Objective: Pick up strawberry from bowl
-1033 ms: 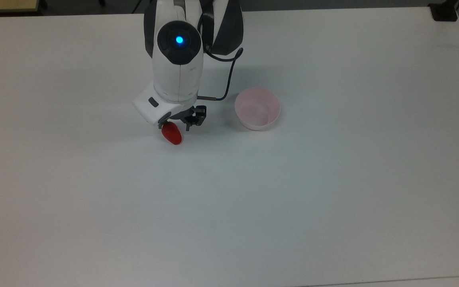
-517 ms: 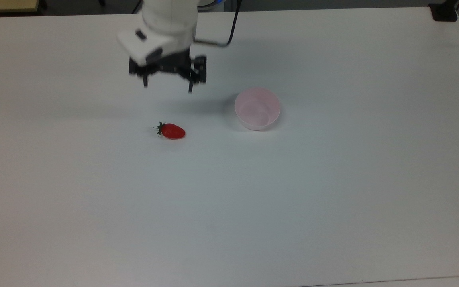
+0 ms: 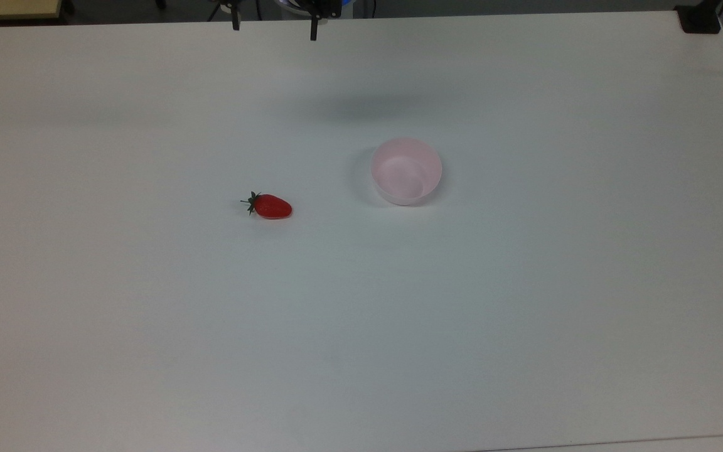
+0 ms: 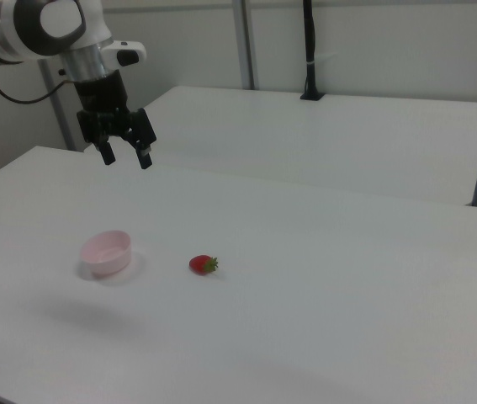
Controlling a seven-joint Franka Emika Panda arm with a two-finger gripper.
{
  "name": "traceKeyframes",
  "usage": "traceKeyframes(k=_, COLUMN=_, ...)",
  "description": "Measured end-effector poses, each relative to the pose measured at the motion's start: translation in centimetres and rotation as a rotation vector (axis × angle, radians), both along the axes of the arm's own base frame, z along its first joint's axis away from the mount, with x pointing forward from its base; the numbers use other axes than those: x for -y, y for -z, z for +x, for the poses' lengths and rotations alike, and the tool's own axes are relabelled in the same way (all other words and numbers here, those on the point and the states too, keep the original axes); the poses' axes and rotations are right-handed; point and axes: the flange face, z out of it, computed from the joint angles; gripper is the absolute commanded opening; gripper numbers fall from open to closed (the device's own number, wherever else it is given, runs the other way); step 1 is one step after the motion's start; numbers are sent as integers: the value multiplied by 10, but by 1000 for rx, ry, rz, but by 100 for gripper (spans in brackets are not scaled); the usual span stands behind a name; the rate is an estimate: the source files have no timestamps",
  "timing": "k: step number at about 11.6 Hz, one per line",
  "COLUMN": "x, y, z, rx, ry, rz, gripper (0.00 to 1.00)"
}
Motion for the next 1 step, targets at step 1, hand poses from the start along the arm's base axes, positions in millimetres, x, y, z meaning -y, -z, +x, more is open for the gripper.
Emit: traceKeyframes(k=1, x=5, y=-3, z=-1, rx=4, ry=12, rz=13, gripper=100)
